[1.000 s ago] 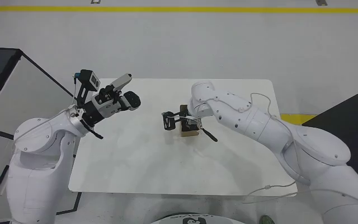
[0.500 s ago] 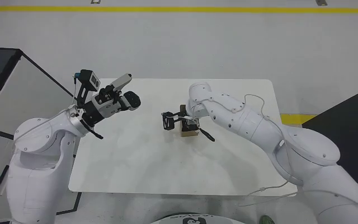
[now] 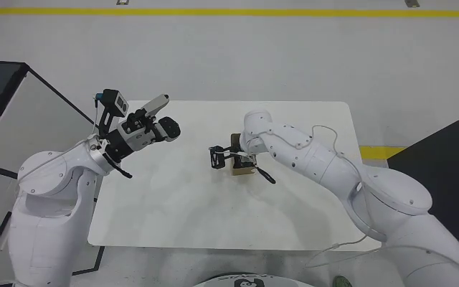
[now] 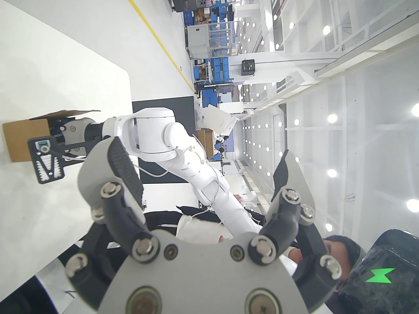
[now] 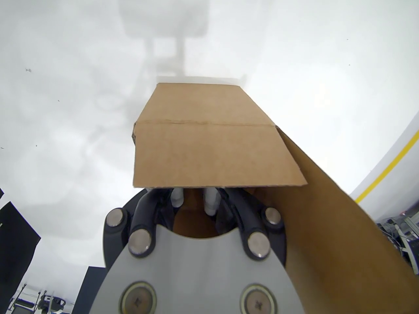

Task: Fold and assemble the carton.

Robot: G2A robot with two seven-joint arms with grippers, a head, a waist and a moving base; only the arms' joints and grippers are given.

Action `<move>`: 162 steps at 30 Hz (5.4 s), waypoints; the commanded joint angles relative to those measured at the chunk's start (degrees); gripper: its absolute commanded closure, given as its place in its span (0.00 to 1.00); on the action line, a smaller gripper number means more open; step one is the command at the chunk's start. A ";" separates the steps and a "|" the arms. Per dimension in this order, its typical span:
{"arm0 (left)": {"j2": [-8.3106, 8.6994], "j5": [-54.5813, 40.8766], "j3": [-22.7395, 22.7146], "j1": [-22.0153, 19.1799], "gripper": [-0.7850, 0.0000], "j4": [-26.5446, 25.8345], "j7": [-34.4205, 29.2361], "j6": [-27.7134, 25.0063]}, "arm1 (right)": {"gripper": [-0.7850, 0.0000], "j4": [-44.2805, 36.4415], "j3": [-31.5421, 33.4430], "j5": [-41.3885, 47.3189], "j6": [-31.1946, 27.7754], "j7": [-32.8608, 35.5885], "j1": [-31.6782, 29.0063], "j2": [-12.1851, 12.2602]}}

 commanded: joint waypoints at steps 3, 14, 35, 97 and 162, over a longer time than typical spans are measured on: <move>0.00 0.00 0.00 0.00 0.00 0.00 0.00 0.00 | 1.00 0.59 0.13 -1.06 0.30 -0.30 -0.24 -0.35; 0.00 0.00 0.00 0.00 0.00 0.00 0.00 0.00 | 1.00 3.29 0.36 -3.06 -0.28 -1.35 -0.93 -1.76; 0.00 0.00 0.00 0.00 0.00 0.00 0.00 0.00 | 1.00 0.77 4.31 -3.66 -0.23 -0.43 -1.11 -1.22; 0.00 0.00 0.00 0.00 0.00 0.00 0.00 0.00 | 1.00 -22.92 41.65 2.71 -15.01 -24.42 -26.11 20.10; -0.68 24.20 25.29 -6.55 1.00 10.72 13.40 -4.18 | 1.00 -8.47 43.15 43.29 -7.16 -19.42 -31.31 26.23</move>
